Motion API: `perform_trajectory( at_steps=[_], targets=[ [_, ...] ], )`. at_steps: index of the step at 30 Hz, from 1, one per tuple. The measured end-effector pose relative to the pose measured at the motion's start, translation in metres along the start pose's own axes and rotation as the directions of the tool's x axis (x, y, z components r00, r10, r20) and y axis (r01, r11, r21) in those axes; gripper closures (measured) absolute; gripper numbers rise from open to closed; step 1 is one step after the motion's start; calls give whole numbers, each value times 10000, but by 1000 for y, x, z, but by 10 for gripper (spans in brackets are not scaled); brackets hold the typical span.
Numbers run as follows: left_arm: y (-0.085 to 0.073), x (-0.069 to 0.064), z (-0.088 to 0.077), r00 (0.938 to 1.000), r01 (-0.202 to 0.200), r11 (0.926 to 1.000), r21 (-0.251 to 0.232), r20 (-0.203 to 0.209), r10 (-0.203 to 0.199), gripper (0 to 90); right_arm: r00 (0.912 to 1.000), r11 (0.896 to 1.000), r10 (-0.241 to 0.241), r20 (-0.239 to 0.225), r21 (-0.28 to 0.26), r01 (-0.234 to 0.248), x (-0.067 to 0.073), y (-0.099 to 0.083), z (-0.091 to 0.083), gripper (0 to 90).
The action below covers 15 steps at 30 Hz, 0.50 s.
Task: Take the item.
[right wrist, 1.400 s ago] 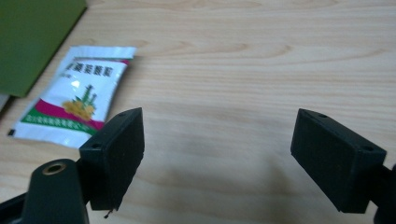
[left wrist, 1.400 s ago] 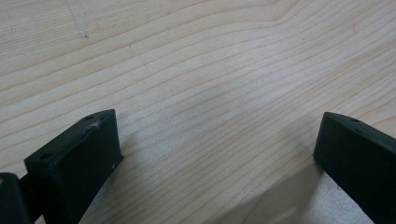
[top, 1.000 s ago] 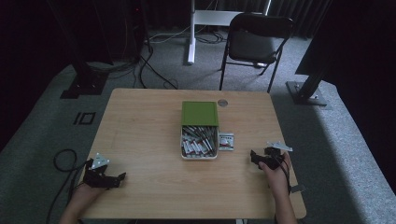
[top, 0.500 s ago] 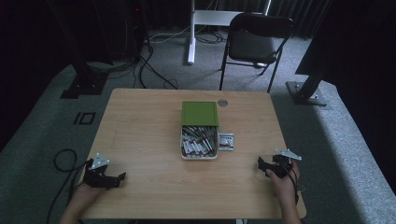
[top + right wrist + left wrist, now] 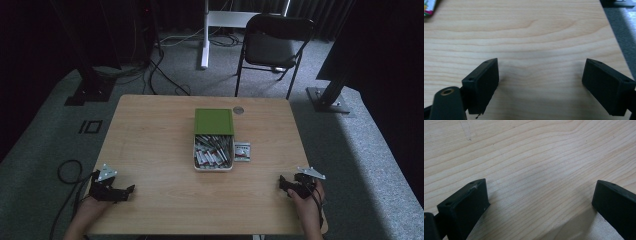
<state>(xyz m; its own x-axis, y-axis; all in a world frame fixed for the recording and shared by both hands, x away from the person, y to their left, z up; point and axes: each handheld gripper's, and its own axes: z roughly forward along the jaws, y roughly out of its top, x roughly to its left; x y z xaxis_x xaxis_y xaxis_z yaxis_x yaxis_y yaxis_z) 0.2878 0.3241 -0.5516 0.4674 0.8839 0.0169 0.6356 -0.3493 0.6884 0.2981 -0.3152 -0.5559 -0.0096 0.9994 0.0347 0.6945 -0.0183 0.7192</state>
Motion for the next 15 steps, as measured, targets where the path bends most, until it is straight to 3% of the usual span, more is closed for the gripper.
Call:
perform_trajectory(
  at_steps=[6,15],
  targets=[
    [0,0,0,10000,3,10000,1,-4,-3,14,9994,9999,39,331,-123,-35,0,-6,-4,134],
    [0,0,0,10000,-1,10000,3,-4,1,14,9999,9999,-33,159,-115,34,0,-9,-7,130]
  ],
)
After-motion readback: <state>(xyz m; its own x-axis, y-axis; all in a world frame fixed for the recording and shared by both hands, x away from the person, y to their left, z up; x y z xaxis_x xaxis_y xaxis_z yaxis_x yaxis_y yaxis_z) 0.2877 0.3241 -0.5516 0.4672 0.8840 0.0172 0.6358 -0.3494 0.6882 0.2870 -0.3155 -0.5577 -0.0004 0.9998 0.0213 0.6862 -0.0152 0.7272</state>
